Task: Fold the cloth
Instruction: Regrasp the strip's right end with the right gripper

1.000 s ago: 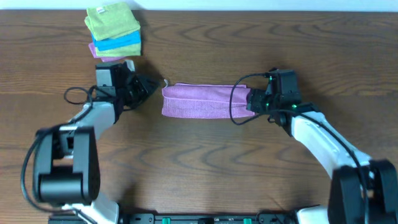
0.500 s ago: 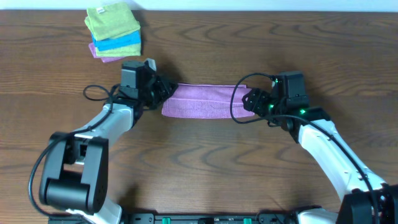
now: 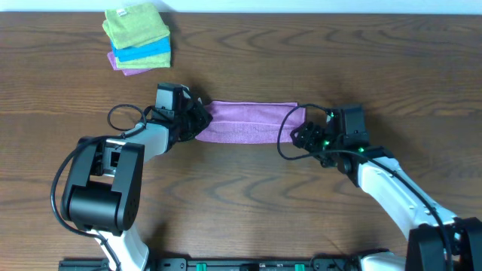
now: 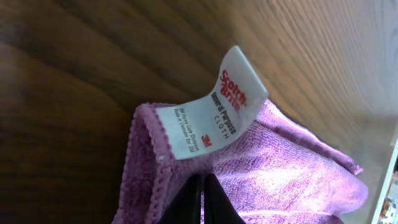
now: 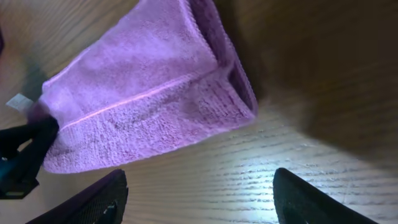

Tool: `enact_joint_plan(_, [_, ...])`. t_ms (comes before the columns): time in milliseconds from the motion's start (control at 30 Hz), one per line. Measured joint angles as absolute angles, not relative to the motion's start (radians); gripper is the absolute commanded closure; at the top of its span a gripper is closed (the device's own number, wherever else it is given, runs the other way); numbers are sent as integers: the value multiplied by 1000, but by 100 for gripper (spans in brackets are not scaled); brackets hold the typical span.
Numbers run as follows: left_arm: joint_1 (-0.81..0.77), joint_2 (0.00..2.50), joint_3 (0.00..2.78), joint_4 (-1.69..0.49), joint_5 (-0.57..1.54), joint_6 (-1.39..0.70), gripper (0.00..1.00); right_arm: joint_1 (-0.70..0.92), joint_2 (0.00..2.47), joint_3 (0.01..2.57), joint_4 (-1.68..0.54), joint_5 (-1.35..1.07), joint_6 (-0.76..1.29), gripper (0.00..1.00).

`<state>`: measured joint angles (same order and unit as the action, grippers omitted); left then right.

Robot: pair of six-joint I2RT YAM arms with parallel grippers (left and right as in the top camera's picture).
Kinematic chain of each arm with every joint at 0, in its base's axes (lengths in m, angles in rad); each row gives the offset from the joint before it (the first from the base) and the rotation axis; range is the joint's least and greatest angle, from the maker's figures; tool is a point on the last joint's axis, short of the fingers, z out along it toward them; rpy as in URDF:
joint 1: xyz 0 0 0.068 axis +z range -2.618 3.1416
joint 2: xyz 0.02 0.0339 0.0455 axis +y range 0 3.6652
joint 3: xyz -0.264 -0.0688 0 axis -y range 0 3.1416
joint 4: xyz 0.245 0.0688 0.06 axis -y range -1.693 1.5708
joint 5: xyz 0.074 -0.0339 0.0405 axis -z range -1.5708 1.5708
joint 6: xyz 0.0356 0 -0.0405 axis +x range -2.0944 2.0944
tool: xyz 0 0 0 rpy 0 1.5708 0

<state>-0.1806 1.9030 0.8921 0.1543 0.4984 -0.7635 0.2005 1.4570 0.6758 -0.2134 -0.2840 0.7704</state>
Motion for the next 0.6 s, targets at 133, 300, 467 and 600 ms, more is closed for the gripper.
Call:
enact_joint_plan(133, [-181, 1903, 898, 139, 494, -763, 94, 200, 1457, 607, -128, -285, 809, 25])
enact_joint_plan(300, [-181, 1903, 898, 138, 494, -763, 94, 200, 1457, 542, -34, -276, 843, 27])
enact_joint_plan(467, [-181, 1903, 898, 138, 494, -763, 94, 200, 1480, 522, 65, -266, 875, 28])
enact_joint_plan(600, [-181, 1903, 898, 138, 494, -763, 94, 200, 1540, 522, 141, -268, 904, 29])
